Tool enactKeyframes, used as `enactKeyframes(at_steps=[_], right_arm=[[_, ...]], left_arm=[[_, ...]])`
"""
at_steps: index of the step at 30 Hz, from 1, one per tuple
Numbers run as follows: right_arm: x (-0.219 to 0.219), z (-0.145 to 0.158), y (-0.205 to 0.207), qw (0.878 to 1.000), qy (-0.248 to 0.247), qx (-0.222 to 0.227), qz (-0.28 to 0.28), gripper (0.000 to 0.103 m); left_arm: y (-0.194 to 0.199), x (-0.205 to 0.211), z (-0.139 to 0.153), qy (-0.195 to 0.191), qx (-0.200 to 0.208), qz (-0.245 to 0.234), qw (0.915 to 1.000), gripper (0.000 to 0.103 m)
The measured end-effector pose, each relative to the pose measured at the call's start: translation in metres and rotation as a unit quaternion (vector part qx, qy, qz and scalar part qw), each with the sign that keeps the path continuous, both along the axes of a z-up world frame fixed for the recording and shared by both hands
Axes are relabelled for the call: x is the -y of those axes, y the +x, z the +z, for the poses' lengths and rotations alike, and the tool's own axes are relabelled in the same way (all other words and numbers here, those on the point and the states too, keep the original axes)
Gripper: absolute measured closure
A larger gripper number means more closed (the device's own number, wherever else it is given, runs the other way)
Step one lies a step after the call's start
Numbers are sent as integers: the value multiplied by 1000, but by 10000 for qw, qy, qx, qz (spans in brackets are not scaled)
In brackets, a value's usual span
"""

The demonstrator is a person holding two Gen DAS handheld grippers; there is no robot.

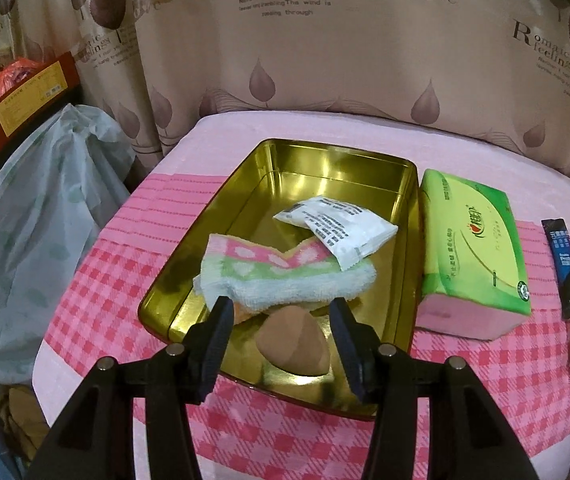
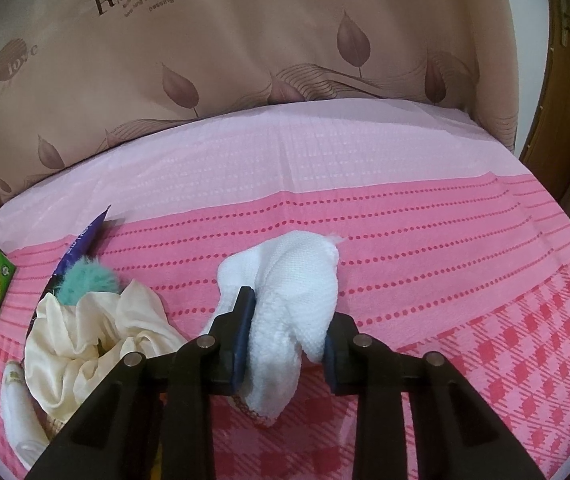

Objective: Organize soft objects
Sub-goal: 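Carry the beige sponge with the left gripper into the gold tin and release, then carry the white red-cuffed glove with the right gripper into the gold tin and release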

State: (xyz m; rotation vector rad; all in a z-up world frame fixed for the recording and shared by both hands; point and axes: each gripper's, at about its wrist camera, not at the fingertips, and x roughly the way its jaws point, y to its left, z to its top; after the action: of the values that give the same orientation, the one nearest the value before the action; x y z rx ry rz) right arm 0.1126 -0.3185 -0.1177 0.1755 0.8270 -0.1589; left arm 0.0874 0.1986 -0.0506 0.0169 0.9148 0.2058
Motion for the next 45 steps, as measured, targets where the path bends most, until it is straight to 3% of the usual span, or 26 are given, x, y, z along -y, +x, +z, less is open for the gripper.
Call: enactKeyframes(at_steps=[20, 32, 45], right_arm=[[-41, 54, -1, 9983, -394, 326, 269, 78], [-99, 92, 8, 9930, -462, 589, 919, 78], [-178, 105, 15, 9816, -220, 629, 1790, 78]], left_arm=[[-1, -3, 4, -70, 54, 128, 9999, 52], [-3, -7, 6, -66, 102, 192, 9997, 52], [-4, -11, 9, -109, 193, 251, 9994, 52]])
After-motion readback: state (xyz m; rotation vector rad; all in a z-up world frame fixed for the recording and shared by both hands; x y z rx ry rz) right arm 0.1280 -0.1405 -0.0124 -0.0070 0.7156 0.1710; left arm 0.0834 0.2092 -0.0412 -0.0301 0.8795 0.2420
